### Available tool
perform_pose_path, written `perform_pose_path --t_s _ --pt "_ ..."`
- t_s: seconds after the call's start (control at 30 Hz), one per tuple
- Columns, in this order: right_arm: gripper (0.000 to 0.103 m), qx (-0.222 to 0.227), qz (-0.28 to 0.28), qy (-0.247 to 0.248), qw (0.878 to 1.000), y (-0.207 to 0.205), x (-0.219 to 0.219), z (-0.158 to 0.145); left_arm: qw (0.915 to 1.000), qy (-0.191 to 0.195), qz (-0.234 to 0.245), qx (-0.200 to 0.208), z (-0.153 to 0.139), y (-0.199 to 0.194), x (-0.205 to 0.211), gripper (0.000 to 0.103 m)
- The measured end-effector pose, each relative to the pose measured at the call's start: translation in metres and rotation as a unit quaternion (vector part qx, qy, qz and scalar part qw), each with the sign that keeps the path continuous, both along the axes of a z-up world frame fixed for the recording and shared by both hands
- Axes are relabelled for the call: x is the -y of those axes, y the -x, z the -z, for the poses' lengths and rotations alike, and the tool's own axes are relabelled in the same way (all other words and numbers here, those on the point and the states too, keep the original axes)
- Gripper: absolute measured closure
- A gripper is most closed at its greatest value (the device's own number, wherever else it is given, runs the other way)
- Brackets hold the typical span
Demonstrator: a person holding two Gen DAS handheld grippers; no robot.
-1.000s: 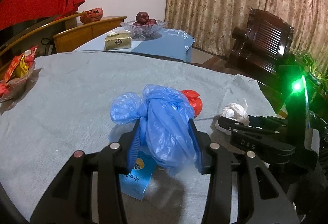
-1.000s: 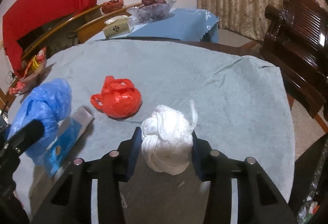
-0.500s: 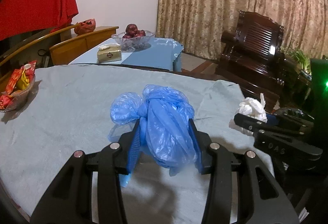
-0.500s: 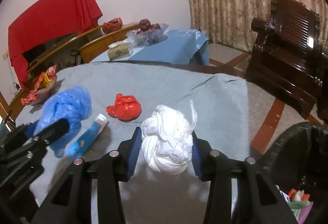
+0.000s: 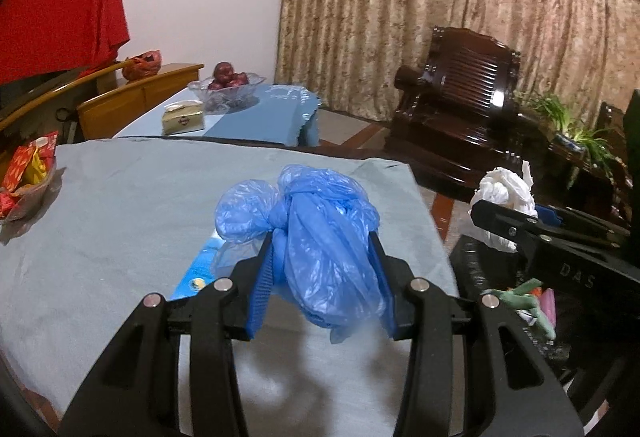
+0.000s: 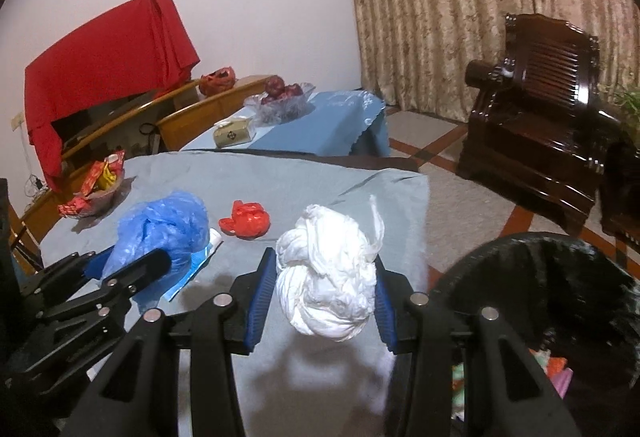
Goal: Collect trash
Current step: 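Carry the blue bag and white tissue over the bin and release both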
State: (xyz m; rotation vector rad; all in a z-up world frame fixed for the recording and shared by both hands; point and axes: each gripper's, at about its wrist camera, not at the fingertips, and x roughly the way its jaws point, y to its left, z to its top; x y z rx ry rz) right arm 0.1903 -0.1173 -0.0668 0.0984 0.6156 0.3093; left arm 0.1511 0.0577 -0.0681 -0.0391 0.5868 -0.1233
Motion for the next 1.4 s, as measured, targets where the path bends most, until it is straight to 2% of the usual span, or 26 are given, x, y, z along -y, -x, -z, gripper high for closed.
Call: perform_pose_path --t_s 0.37,0.73,1.27,1.4 --pt "0.059 0.014 0.065 0.003 0.998 0.039 0.07 -0.01 0.998 0.003 0.061 0.013 -0.012 0.01 0.063 0.06" --pt "0.059 0.018 0.131 0.014 0.991 0.065 0.138 -0.009 0.9898 0.003 0.142 0.014 -0.008 0.007 0.139 0.06" --pt "0.059 -0.001 0.184 0.029 0.983 0.066 0.205 0.01 0.9772 0.005 0.212 -0.006 0.016 -0.021 0.224 0.06" --pt "0.055 -0.009 0.19 0.033 0.981 0.06 0.214 0.019 0.9753 0.004 0.221 -0.011 0.021 -0.032 0.238 0.059"
